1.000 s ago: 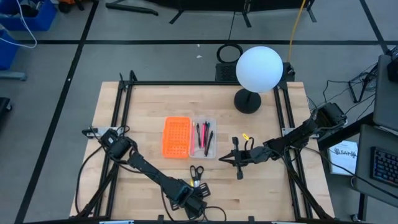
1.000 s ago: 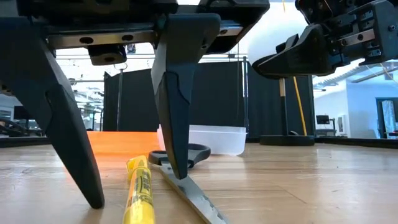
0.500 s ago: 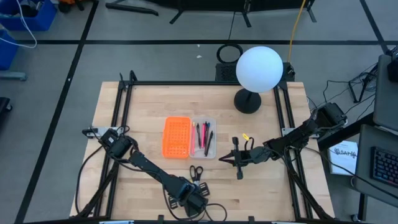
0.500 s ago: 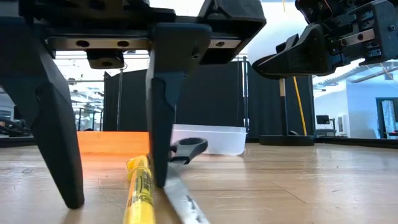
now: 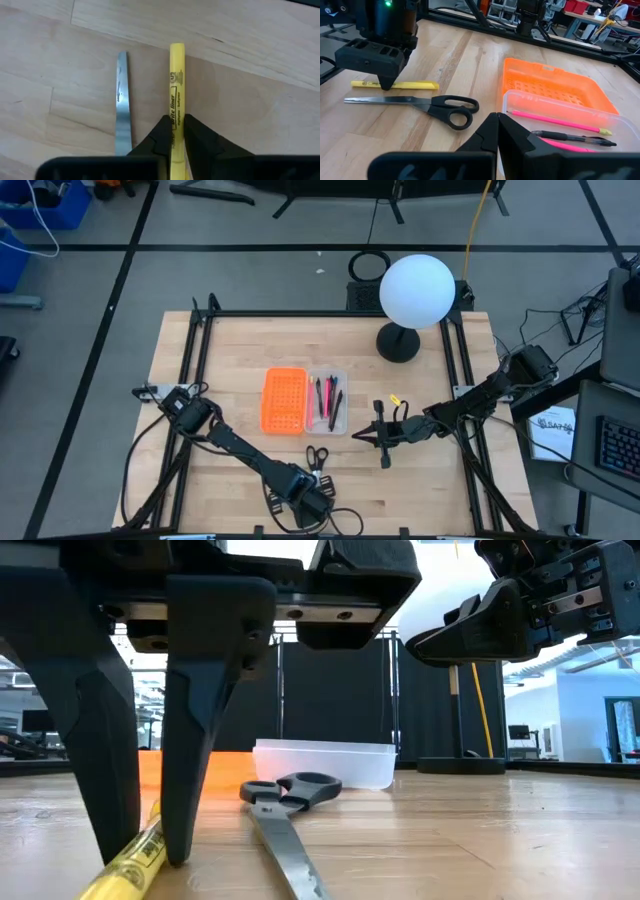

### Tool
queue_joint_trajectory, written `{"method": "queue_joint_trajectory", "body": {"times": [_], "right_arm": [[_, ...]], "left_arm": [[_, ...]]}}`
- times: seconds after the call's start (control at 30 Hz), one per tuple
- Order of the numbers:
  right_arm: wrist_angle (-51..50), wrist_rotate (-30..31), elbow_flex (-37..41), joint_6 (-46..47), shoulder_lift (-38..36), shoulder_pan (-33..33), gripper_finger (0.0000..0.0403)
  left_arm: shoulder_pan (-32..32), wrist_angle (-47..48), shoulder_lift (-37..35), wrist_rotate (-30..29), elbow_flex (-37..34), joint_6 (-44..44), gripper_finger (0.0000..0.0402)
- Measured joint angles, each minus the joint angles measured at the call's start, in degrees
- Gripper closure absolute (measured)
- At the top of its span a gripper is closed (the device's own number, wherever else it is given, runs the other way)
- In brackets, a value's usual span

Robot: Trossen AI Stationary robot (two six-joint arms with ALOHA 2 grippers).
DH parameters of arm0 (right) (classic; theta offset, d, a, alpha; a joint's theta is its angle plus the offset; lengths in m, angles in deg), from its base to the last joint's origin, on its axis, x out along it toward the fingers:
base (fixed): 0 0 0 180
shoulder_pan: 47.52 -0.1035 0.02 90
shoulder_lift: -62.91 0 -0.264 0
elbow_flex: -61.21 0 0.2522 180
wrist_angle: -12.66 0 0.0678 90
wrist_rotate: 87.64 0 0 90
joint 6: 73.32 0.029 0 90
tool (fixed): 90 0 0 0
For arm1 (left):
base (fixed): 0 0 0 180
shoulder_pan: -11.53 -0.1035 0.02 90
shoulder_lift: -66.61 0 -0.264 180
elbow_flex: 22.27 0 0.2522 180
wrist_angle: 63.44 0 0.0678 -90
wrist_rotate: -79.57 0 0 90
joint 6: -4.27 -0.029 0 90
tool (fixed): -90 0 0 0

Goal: Pick & place school supplies into a supply box
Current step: Put the yellow marker pen into the supply box

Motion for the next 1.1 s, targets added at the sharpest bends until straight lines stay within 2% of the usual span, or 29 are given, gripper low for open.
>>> {"method": "queue_joint_trajectory", "body": {"times": [0.2, 0.33, 0.63, 0.9, 1.1], "right_arm": [[0.00, 0.00, 0.00, 0.00, 0.00, 0.00, 0.0403], [0.00, 0.00, 0.00, 0.01, 0.00, 0.00, 0.0403], [0.00, -0.06, 0.00, 0.04, 0.00, 0.00, 0.0403], [0.46, -0.11, 0.00, 0.07, 0.00, 0.00, 0.0403], [0.46, -0.11, 0.00, 0.09, 0.00, 0.00, 0.0403]], "left_arm": [[0.19, -0.02, 0.00, 0.14, 0.00, -0.77, 0.0363], [1.18, 0.06, -0.28, -4.35, 0.00, -1.66, 0.0369], [2.38, 3.55, -6.25, -14.28, -0.57, -0.69, 0.0377], [1.94, 14.22, -9.73, -23.43, -0.42, -3.24, 0.0377], [-0.63, 25.21, -10.21, -29.13, -0.31, -5.81, 0.0377]]}}
